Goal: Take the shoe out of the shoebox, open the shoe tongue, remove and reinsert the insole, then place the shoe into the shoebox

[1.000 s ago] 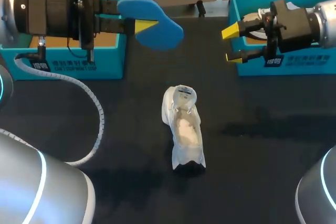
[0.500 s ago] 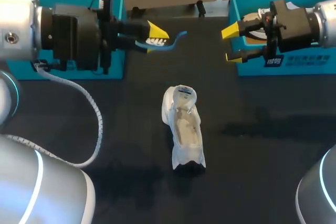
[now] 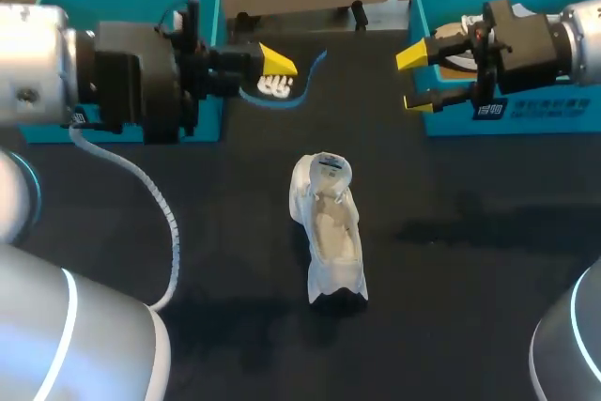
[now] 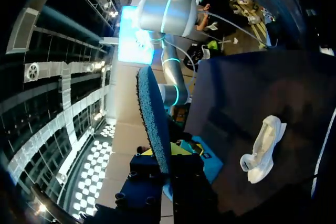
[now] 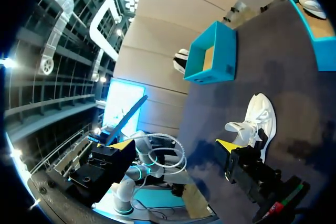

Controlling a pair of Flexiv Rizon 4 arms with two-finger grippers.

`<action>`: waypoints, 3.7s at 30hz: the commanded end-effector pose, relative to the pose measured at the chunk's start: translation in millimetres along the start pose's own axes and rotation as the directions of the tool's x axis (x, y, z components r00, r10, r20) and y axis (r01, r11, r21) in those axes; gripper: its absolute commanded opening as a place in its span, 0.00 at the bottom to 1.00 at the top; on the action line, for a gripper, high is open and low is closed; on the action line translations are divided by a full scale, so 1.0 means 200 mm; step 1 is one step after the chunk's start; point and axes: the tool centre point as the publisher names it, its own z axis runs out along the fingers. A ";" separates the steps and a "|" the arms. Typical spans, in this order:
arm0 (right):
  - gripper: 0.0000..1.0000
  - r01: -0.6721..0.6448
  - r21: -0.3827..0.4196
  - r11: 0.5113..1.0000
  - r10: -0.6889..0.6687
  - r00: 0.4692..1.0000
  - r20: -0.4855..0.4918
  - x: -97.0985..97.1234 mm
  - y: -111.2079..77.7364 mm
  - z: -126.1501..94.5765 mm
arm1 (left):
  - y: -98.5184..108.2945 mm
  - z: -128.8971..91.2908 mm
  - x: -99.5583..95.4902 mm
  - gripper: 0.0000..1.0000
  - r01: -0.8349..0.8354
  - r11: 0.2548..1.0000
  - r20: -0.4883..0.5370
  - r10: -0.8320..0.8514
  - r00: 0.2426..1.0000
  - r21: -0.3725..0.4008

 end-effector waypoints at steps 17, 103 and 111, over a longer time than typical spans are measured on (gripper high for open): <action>1.00 -0.001 -0.001 1.000 0.001 1.000 0.002 0.00 0.00 0.01 | 0.09 0.13 0.20 0.00 -0.129 0.991 0.044 0.131 0.990 -0.032; 1.00 -0.217 -0.085 0.972 0.207 0.971 -0.116 -0.07 0.20 0.31 | 0.54 0.56 0.56 0.00 -0.453 0.876 0.178 0.479 0.860 -0.168; 0.92 -0.277 -0.072 0.958 0.269 0.958 -0.094 -0.05 0.20 0.33 | 0.54 0.56 0.56 0.00 -0.453 0.876 0.178 0.479 0.860 -0.168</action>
